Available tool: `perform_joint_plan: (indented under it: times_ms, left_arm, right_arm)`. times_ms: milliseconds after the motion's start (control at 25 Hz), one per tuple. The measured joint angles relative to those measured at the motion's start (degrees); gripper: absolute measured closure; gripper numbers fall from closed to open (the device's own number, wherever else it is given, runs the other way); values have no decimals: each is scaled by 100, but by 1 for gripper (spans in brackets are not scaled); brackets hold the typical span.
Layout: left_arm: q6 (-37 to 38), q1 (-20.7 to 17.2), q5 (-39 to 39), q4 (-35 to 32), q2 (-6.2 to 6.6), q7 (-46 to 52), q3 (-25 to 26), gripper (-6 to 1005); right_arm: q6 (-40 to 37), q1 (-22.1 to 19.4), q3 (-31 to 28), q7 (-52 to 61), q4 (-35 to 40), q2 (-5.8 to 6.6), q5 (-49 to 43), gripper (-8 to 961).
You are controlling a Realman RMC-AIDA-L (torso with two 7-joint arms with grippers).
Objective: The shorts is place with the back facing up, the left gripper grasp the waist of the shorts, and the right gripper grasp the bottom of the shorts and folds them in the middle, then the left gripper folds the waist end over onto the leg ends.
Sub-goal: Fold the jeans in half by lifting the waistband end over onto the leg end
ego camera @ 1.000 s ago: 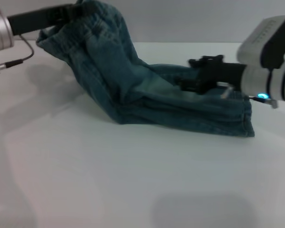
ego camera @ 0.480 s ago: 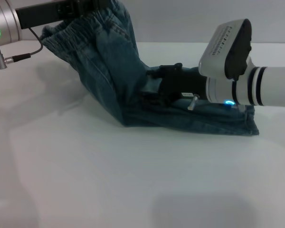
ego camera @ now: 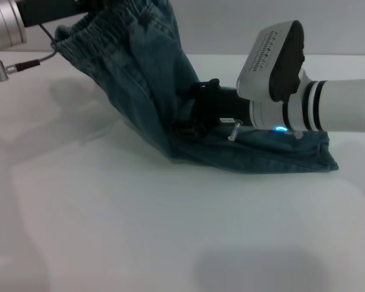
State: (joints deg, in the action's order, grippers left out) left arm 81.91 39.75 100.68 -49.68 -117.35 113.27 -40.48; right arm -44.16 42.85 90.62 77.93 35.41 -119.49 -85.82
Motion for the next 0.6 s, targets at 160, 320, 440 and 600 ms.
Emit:
perform_joint_plan:
  times_ms: [160, 320, 440, 600]
  left_arm:
    - [78, 9, -53, -102, 0, 33, -1, 951]
    - [175, 54, -67, -229, 2, 53, -22, 951]
    - [183, 88, -67, -243, 3, 51, -57, 951]
    - [185, 115, -67, -245, 4, 23, -66, 951]
  right_arm:
    - [31, 42, 213, 15, 1, -3, 190, 314]
    - [33, 91, 528, 110, 97, -2, 371, 314]
    - [33, 159, 713, 213, 172, -3, 376, 315]
    - [32, 292, 927, 454, 233, 3, 376, 314]
